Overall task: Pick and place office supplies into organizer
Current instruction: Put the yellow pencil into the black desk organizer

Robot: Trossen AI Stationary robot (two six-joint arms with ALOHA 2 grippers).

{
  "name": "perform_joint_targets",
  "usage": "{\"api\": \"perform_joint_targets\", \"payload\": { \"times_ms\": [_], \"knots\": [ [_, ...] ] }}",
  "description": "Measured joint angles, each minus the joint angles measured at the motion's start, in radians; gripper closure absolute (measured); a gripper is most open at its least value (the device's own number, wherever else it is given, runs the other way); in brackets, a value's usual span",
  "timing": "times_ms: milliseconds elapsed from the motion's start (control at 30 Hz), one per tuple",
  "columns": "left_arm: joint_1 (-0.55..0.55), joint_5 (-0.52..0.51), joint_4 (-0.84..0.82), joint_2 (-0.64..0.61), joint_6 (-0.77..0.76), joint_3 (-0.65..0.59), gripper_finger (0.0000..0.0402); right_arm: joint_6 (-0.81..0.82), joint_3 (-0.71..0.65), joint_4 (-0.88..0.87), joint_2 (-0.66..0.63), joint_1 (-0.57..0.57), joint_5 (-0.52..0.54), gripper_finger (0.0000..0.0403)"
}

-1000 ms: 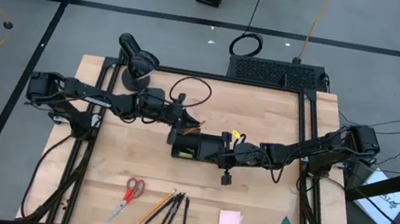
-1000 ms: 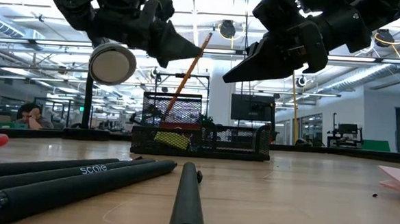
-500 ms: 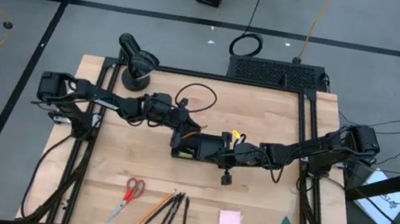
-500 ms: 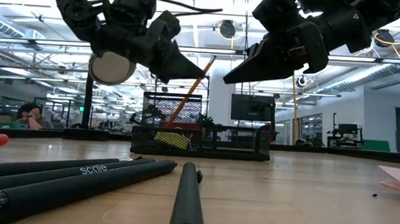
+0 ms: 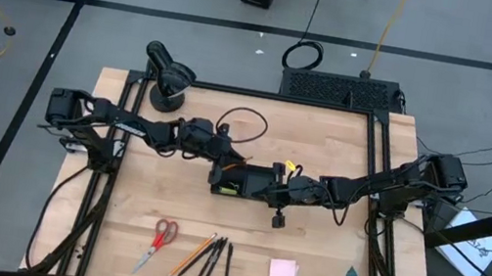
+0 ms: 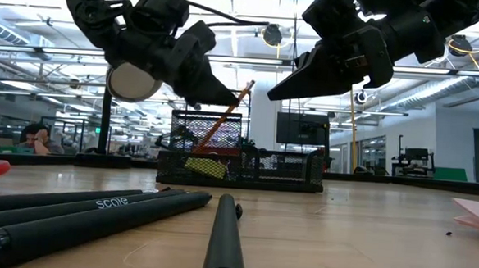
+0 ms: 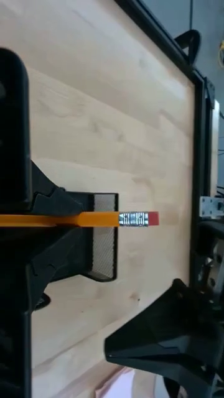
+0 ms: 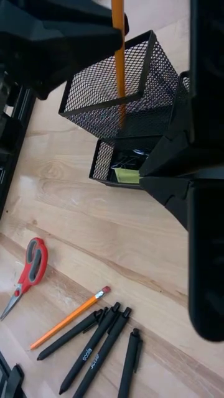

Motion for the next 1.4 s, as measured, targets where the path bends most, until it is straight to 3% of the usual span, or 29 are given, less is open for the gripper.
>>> {"api": "perform_joint_targets", "payload": {
  "times_ms": [1200,1400],
  "knots": [
    [-0.005,-0.007,-0.028,0.026,-0.071,0.001,0.0370,0.004,0.000,-0.001,0.000,0.000,0.000,0.0399],
    [-0.005,-0.002,-0.016,0.021,-0.078,-0.001,0.0341,0.004,0.000,-0.001,0.000,0.000,0.000,0.0399]
  ]
}}
